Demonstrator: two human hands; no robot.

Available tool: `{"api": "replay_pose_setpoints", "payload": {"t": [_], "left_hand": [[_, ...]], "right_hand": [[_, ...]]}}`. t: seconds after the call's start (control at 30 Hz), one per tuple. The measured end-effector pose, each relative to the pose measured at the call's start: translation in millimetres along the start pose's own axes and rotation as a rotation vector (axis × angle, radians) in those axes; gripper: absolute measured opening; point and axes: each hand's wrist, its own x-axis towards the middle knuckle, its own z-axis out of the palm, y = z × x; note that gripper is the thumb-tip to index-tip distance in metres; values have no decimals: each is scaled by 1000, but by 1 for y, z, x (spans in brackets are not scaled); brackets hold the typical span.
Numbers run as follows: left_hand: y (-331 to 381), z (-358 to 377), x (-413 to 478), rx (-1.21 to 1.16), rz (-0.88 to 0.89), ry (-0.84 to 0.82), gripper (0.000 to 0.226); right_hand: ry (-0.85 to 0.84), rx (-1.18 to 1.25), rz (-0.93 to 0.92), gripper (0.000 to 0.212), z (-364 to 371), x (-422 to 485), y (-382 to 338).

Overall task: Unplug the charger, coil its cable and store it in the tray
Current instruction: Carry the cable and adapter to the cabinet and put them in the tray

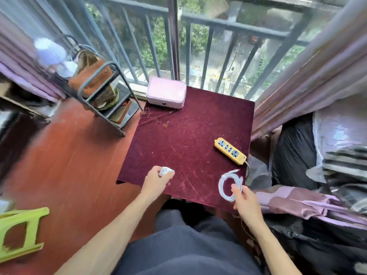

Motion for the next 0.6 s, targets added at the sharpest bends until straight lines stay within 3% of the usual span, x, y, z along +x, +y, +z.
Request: {"api": "replay_pose_setpoints", "payload": {"t": [0.23,0.6], "left_hand": [[-51,-1,-68,-226,-94,110,27],[-188,-37,-172,-738,-466,583,26]], "right_hand": [[-204,-91,-162,51,6,3,-4],[-670,-344,-407,46,119,-2,-103]]}}
